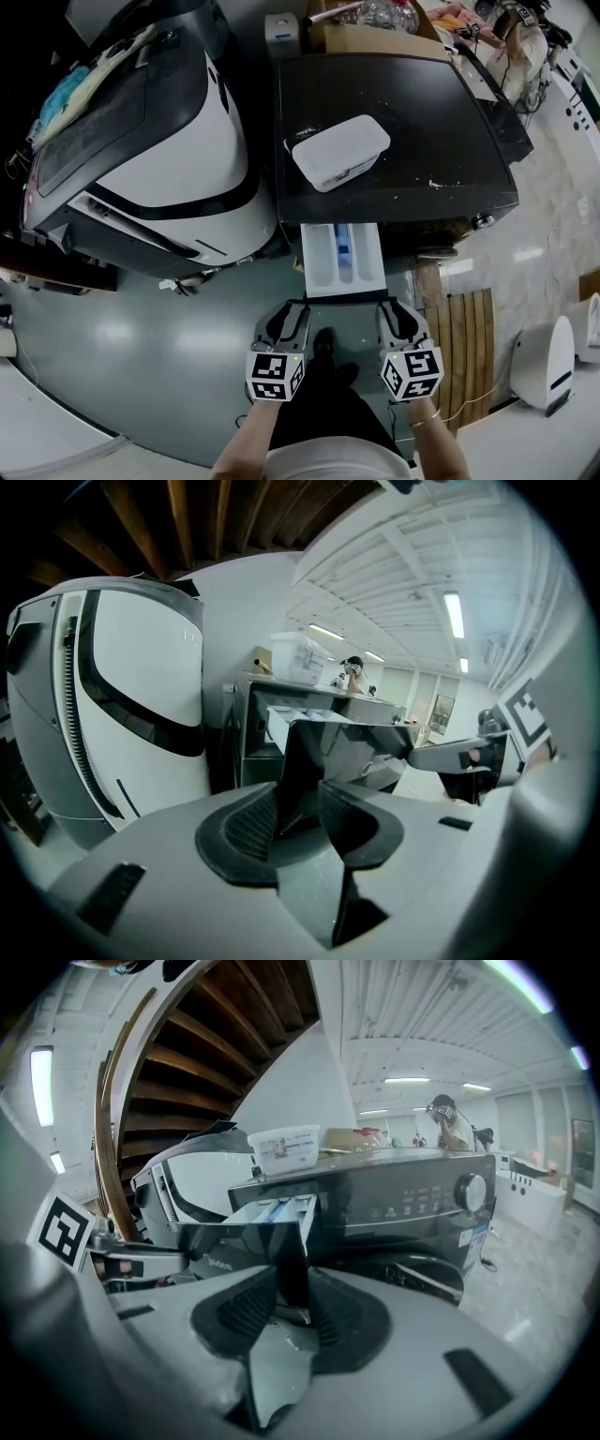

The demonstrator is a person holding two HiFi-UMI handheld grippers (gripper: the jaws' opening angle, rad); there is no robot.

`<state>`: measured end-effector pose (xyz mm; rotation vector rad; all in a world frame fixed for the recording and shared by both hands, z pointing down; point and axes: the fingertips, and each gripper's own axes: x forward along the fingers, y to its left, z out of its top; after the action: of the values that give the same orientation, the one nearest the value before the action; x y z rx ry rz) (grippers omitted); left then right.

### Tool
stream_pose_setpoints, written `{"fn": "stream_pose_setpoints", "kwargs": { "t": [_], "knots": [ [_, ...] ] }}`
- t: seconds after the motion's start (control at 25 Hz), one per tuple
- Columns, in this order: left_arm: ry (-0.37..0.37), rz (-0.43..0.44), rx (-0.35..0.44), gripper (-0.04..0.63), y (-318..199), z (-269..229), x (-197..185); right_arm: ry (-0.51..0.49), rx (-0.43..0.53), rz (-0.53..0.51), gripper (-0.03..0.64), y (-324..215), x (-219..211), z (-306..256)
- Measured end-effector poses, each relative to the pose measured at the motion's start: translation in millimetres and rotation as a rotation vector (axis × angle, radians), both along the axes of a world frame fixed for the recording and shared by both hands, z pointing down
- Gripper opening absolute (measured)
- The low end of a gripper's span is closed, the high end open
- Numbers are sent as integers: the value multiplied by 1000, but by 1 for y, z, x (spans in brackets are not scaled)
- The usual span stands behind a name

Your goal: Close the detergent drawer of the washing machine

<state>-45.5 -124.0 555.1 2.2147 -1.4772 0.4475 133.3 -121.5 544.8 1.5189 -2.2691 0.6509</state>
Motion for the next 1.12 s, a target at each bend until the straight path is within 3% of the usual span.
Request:
{"fn": "stream_pose_setpoints", "kwargs": {
  "t": [1.12],
  "knots": [
    [-21,-22,4,126,-28,-2,-3,21,14,19,95,-27,-4,-1]
  ]
}}
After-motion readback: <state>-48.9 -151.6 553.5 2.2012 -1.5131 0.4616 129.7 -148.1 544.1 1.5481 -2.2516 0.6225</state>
